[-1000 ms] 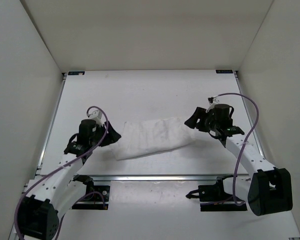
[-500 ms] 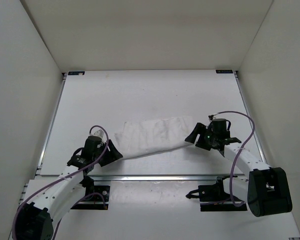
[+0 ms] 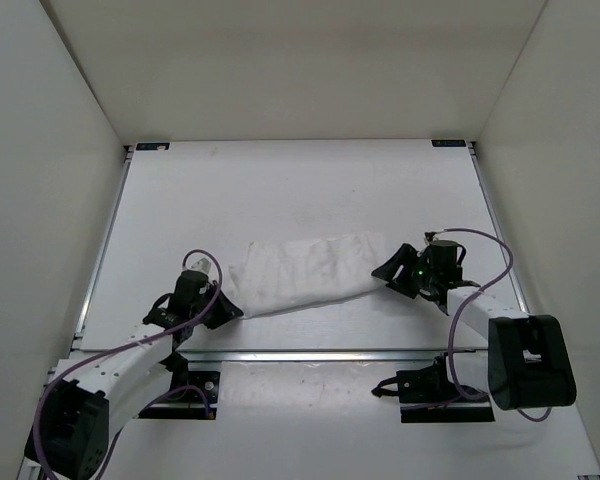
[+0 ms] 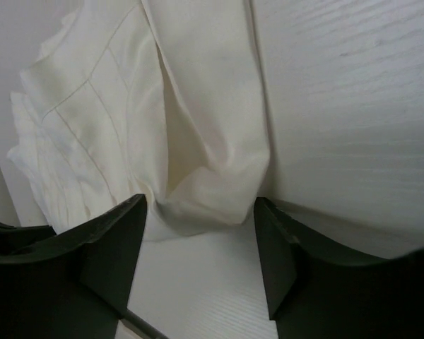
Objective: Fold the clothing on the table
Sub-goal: Fold the skirt
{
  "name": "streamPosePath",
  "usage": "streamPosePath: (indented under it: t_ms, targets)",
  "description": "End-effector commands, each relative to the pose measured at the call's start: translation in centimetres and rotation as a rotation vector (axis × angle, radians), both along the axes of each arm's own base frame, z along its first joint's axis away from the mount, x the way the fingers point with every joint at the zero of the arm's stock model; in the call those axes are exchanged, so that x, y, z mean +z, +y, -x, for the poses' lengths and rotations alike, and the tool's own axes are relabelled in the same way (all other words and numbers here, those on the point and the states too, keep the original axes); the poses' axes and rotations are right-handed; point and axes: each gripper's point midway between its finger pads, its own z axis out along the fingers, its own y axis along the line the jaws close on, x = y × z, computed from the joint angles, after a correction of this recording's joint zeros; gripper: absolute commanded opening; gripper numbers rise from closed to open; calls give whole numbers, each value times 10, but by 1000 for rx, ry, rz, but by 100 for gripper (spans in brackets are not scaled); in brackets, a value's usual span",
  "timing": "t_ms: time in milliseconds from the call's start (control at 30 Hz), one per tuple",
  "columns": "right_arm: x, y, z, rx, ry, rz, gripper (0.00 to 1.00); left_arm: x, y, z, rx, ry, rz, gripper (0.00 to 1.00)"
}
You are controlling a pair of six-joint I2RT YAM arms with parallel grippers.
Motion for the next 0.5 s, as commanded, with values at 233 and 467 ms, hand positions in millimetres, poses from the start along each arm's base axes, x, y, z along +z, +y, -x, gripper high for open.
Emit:
streamPosePath:
  t_ms: [233,467]
  targets:
    - [-11,-9,-16,-67,31,-20,0,7,-2,-25,-19,-45,-26,0]
    - [46,-53,-55,-109,-73,146,0,16,-45,-67,-129,-83,-9,0]
